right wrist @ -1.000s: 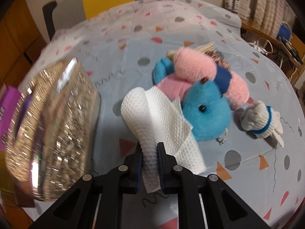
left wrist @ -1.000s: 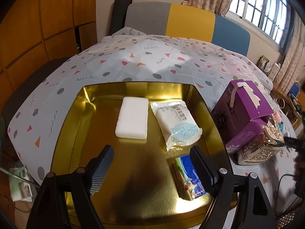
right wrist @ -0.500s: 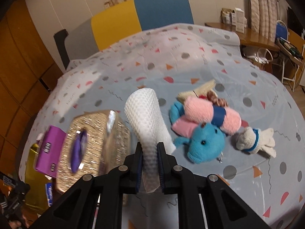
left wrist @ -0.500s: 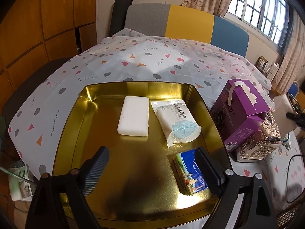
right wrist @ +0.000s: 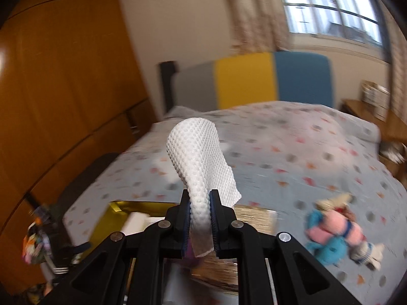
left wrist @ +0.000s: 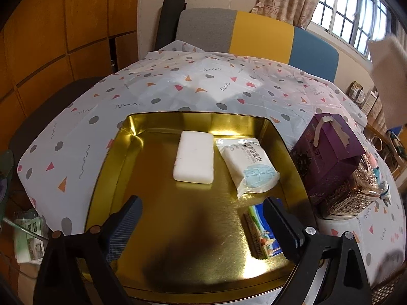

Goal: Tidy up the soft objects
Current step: 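Carry the white towel into the gold tray and open the right gripper, then move the right gripper back to the toys while the left gripper reaches the blue plush toy, then grasp the blue plush toy with the left gripper while the right gripper grasps the brown scrunchie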

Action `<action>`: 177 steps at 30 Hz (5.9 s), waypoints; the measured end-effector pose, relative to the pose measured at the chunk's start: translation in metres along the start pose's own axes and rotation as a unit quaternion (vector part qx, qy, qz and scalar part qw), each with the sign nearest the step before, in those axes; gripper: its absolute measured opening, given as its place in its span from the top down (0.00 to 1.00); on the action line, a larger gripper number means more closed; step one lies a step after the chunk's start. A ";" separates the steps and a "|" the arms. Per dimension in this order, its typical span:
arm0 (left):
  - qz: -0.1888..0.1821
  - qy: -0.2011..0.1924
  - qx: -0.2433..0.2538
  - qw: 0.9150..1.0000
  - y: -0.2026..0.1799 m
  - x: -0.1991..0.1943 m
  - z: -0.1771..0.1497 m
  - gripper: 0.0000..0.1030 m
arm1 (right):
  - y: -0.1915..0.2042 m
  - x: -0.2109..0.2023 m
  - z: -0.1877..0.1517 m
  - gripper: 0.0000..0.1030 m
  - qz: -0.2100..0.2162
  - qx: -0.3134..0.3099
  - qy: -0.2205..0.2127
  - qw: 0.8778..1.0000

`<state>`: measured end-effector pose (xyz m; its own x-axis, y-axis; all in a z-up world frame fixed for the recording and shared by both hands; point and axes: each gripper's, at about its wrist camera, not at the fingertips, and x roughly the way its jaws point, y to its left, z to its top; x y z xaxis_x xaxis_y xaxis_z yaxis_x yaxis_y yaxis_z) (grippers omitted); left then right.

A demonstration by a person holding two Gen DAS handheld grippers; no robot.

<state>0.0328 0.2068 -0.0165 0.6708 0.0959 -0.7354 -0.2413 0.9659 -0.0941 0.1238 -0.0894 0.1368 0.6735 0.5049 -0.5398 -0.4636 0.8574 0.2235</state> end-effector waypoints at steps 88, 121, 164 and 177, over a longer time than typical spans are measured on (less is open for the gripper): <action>-0.154 -0.090 0.160 0.971 -0.143 -0.100 0.068 0.01 | -0.292 -0.046 -0.135 0.57 -0.323 0.349 0.008 0.880; -0.179 0.120 0.263 0.940 -0.497 0.125 0.011 0.13 | -0.329 -0.067 -0.172 0.57 -0.185 0.492 -0.057 0.849; -0.323 0.138 0.287 0.891 -0.387 0.060 -0.078 0.41 | -0.376 0.077 -0.078 0.57 -0.164 0.362 0.120 0.910; -0.332 0.152 0.272 0.891 -0.385 0.065 -0.079 0.40 | -0.387 0.119 -0.086 0.83 -0.175 0.349 0.177 0.903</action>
<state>0.1144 -0.1782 -0.0812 0.2985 -0.5289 -0.7944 0.5679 0.7674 -0.2976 0.3341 -0.3698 -0.0838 0.4253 0.2329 -0.8745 0.3017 0.8745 0.3797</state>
